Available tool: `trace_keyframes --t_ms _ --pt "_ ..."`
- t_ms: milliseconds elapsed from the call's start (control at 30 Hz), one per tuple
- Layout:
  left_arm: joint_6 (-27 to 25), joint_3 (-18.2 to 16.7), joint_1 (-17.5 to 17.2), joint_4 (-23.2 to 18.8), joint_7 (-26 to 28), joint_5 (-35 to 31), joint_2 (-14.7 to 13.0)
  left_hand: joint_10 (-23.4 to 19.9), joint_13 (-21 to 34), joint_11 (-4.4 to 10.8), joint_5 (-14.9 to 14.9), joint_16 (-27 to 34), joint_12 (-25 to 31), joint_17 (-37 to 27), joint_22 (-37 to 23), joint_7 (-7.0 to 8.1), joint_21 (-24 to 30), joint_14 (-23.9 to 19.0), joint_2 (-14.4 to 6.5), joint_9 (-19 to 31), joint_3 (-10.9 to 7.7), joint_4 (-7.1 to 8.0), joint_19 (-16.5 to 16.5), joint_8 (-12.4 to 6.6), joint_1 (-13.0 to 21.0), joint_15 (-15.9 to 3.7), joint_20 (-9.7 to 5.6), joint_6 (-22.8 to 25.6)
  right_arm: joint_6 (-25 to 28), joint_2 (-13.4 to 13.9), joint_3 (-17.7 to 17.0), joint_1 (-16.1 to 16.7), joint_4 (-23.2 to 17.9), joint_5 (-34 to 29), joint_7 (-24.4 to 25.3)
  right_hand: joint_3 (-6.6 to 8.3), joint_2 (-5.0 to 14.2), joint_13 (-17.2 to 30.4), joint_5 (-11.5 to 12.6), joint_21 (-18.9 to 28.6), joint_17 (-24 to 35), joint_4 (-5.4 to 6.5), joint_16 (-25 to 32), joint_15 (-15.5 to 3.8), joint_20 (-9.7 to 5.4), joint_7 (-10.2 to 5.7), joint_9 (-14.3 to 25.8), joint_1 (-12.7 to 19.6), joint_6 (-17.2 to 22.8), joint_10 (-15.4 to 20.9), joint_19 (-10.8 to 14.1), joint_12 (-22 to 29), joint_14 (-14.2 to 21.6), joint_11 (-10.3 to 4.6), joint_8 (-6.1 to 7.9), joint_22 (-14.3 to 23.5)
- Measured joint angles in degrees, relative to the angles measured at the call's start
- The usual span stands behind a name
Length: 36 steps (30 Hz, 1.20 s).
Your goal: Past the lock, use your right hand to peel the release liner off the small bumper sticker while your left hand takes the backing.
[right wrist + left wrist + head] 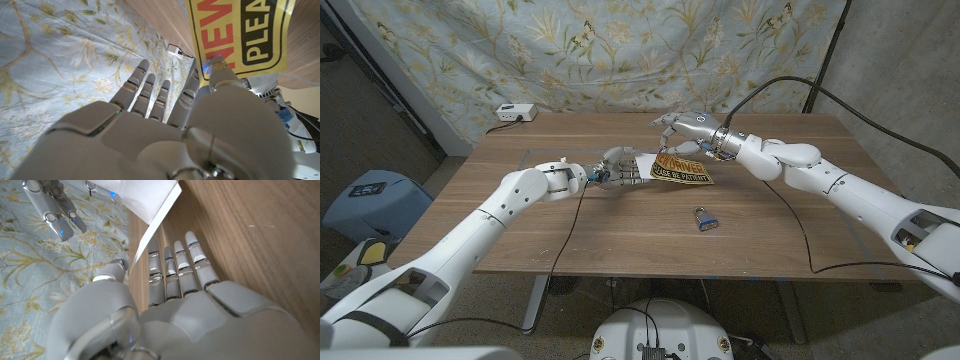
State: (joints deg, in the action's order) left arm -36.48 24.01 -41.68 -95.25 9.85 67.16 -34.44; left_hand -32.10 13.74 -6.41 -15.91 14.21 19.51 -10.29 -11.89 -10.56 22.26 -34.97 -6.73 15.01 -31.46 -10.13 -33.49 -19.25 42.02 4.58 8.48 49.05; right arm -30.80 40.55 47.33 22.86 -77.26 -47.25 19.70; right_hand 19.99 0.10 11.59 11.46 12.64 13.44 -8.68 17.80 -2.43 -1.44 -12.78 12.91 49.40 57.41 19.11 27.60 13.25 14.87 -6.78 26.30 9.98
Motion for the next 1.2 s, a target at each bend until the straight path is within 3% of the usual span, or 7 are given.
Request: trace_keyframes --t_ms 400,1200 --pt "-2.3 1.1 0.9 -1.9 3.6 -1.5 -0.5 -7.1 1.1 3.84 0.4 1.5 1.9 -0.7 -0.3 3.91 2.4 -6.4 -2.6 3.6 -2.02 -0.5 -3.4 -4.86 6.5 -3.97 -2.14 8.6 -0.4 0.4 -0.7 0.7 -1.0 -0.2 0.2 -0.32 0.0 0.0 0.0 0.0 0.3 -0.32 0.0 0.0 0.0 0.0 0.0 0.0 0.0 0.0 0.0 -0.3 0.0 0.0 0.0 0.0" --pt "-1.9 1.3 0.0 -3.3 5.2 -3.0 -0.8 -7.3 1.8 4.28 1.1 2.0 1.9 -1.3 -0.3 3.71 3.2 -6.2 -2.8 5.9 -2.3 -0.22 -3.7 -6.64 8.3 -4.19 -2.44 9.0 0.3 1.9 -2.8 2.6 -3.6 0.0 -0.4 -0.48 0.23 0.0 0.0 0.0 0.3 -0.15 0.0 0.0 0.42 0.0 0.0 0.2 0.0 0.0 0.4 -0.3 0.0 0.0 0.0 0.0"
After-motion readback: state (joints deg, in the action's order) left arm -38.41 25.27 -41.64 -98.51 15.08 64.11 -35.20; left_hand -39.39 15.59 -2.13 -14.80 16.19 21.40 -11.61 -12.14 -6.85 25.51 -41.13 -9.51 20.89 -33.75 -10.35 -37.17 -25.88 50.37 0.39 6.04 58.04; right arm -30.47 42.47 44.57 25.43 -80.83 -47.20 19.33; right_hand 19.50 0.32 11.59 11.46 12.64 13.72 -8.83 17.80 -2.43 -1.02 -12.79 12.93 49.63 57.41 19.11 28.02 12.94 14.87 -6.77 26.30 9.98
